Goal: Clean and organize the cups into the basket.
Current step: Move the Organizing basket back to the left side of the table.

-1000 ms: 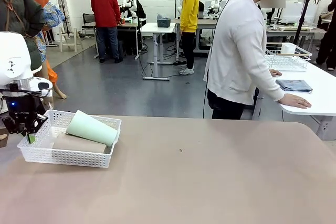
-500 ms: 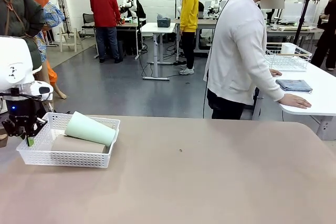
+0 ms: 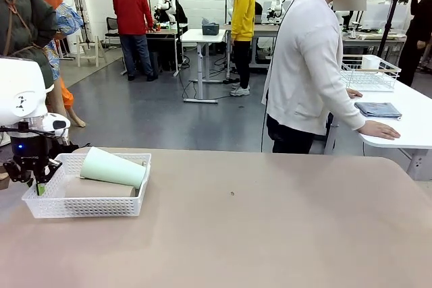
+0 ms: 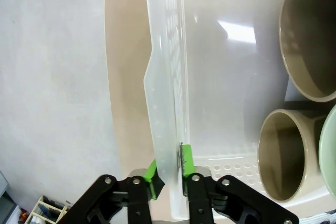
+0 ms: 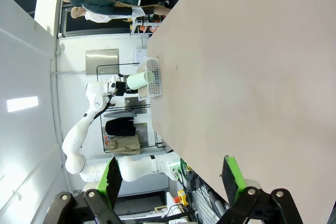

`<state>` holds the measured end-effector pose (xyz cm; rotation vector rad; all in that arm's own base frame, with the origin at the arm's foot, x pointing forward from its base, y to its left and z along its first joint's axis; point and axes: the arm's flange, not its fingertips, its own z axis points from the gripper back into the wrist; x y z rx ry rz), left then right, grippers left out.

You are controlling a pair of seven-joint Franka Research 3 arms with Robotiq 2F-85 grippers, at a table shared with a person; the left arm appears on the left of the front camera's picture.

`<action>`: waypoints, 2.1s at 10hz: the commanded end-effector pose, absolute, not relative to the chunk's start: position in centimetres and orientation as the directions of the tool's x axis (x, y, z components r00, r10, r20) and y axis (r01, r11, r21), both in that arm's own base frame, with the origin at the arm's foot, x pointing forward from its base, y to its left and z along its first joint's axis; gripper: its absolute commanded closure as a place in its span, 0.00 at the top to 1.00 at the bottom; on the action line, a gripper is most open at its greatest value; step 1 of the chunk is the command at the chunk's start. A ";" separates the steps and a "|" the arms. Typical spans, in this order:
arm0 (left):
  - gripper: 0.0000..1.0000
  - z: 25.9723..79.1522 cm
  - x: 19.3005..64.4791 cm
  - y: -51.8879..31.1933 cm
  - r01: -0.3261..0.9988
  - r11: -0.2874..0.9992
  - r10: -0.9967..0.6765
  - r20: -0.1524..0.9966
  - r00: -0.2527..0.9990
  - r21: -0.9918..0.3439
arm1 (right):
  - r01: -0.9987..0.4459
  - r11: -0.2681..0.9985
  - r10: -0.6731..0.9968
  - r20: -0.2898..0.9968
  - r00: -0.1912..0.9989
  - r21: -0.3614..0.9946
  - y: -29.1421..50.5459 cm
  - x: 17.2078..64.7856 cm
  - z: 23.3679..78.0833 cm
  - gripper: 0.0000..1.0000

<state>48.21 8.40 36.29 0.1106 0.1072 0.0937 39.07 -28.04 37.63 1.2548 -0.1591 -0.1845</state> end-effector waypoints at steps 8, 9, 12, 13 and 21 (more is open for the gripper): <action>1.00 37.8 48.0 8.8 -0.094 0.988 0.101 -0.059 0.993 0.121 | 0.048 0.304 -0.226 0.024 0.974 0.951 -28.2 39.1 37.6 1.00; 1.00 37.9 47.9 8.6 -0.097 0.988 0.104 -0.058 0.993 0.118 | 0.048 0.304 -0.226 0.024 0.974 0.951 -28.2 39.1 37.6 1.00; 1.00 40.4 47.1 6.6 -0.121 0.984 0.122 0.002 0.993 0.133 | 0.048 0.304 -0.226 0.024 0.974 0.951 -28.2 39.1 37.6 1.00; 1.00 43.0 45.4 3.9 -0.118 0.985 0.109 0.079 0.991 0.123 | 0.048 0.304 -0.226 0.024 0.974 0.951 -28.2 39.1 37.6 1.00; 1.00 52.4 38.8 -5.7 -0.192 0.981 0.182 0.194 0.964 0.034 | 0.048 0.304 -0.226 0.024 0.974 0.951 -28.2 39.1 37.6 1.00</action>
